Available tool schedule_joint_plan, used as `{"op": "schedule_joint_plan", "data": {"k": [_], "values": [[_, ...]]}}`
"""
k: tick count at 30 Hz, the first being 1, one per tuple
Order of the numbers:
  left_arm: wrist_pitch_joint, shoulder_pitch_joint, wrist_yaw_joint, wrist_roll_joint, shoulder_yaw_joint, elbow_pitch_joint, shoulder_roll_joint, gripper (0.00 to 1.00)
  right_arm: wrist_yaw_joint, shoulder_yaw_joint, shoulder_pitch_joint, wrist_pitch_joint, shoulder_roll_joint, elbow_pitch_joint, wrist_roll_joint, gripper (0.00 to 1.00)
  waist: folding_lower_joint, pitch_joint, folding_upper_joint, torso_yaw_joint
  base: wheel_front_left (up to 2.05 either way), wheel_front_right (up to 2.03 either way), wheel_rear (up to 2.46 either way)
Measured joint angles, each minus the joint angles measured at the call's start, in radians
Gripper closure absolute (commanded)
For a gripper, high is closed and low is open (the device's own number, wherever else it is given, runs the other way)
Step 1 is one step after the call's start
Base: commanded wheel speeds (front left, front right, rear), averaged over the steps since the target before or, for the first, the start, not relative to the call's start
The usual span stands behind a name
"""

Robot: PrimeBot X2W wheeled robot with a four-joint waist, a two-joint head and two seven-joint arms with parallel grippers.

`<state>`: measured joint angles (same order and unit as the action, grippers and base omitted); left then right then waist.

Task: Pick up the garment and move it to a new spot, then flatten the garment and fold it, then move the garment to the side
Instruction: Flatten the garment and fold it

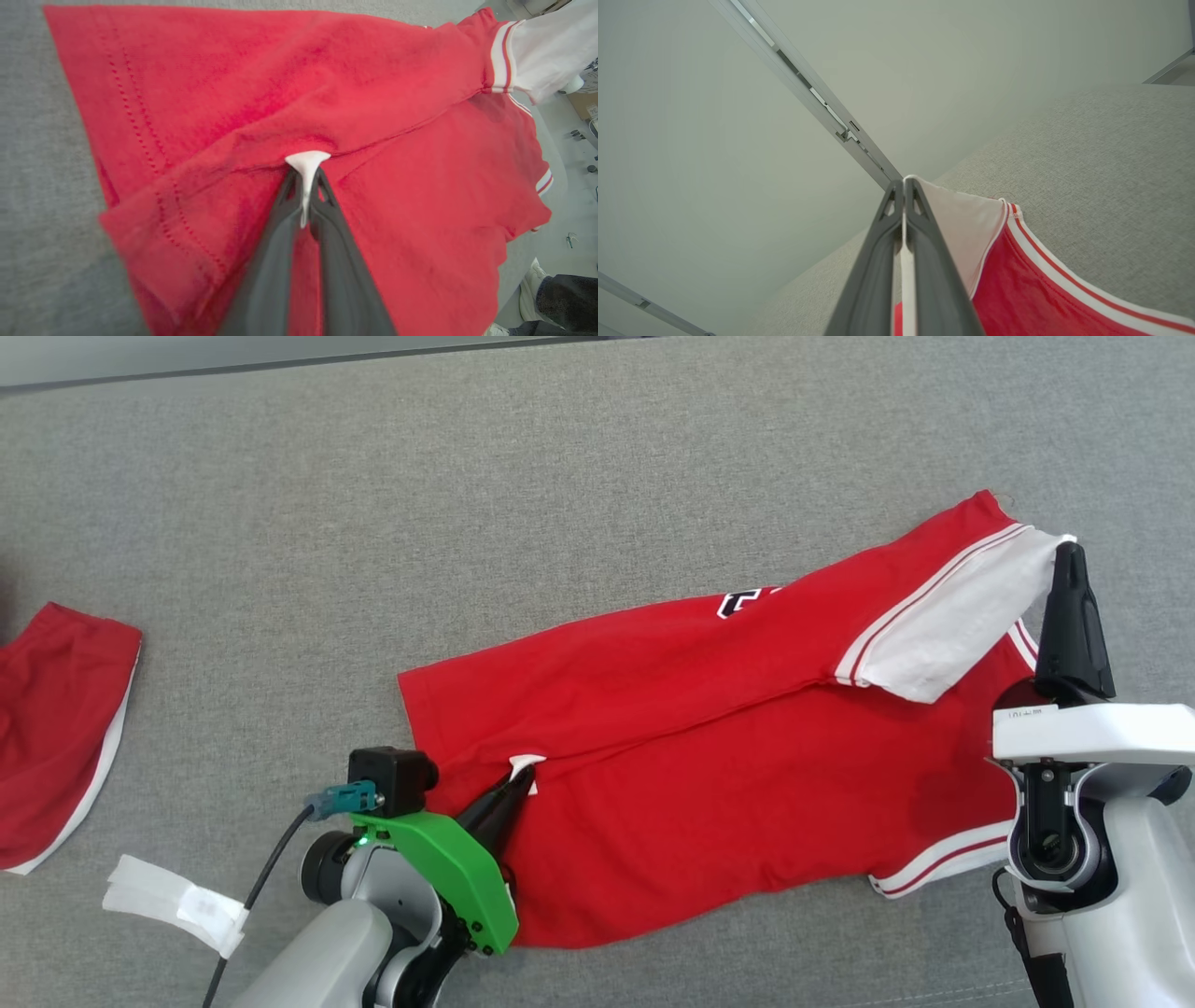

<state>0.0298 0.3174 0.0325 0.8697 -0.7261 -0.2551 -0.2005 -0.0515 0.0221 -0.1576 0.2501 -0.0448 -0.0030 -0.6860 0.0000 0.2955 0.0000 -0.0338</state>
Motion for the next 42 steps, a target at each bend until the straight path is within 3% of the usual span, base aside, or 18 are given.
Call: {"op": "schedule_joint_plan", "data": {"k": [9, 15, 19, 25, 29, 34, 35, 38, 42], "values": [[-0.066, 0.016, -0.021, 0.072, 0.113, 0.059, 0.013, 1.00, 0.022, 0.001, -0.051, 0.000, 0.000, -0.027, 0.000, 1.00, 0.0000, -0.027, 0.0000, 0.014, 0.00, 0.00, 0.00], [-0.120, 0.076, -0.130, 0.132, 0.200, 0.387, -0.044, 1.00, 0.070, -0.060, -0.123, 0.005, 0.001, -0.284, -0.062, 1.00, 0.0000, -0.072, 0.0000, 0.027, 0.00, 0.00, 0.00], [-0.127, 0.079, -0.129, 0.120, 0.236, 0.622, -0.127, 1.00, 0.095, -0.103, -0.143, 0.009, -0.002, -0.531, -0.093, 1.00, 0.0000, -0.103, 0.0000, 0.035, 0.00, 0.00, 0.00], [-0.023, 0.099, -0.082, 0.123, 0.301, 0.861, -0.235, 1.00, 0.059, -0.087, -0.143, -0.046, -0.035, -0.707, -0.097, 1.00, 0.0000, -0.123, 0.0000, 0.040, 0.00, 0.00, 0.00], [0.104, 0.110, -0.025, 0.222, 0.322, 0.840, -0.287, 1.00, 0.000, -0.010, -0.171, -0.189, -0.051, -0.636, -0.128, 1.00, 0.0000, -0.098, 0.0000, 0.040, 0.00, 0.00, 0.00], [0.245, 0.212, 0.046, 0.301, 0.344, 0.598, -0.324, 1.00, -0.074, 0.099, -0.331, -0.318, -0.024, -0.348, -0.147, 1.00, 0.0000, -0.043, 0.0000, 0.037, 0.00, 0.00, 0.00], [0.251, 0.255, 0.066, 0.309, 0.360, 0.548, -0.312, 1.00, -0.080, 0.107, -0.393, -0.334, -0.022, -0.292, -0.143, 1.00, 0.0000, -0.030, 0.0000, 0.037, 0.00, 0.00, 0.00], [0.253, 0.445, 0.070, 0.280, 0.385, 0.448, -0.270, 1.00, -0.092, 0.073, -0.614, -0.340, -0.011, -0.161, -0.129, 1.00, 0.0001, 0.008, 0.0000, 0.040, 0.00, 0.00, 0.00], [0.207, 0.698, 0.062, 0.217, 0.425, 0.429, -0.204, 1.00, -0.091, 0.007, -0.867, -0.320, -0.021, -0.118, -0.104, 1.00, 0.0001, 0.061, 0.0000, 0.052, 0.00, 0.00, 0.00]]}}
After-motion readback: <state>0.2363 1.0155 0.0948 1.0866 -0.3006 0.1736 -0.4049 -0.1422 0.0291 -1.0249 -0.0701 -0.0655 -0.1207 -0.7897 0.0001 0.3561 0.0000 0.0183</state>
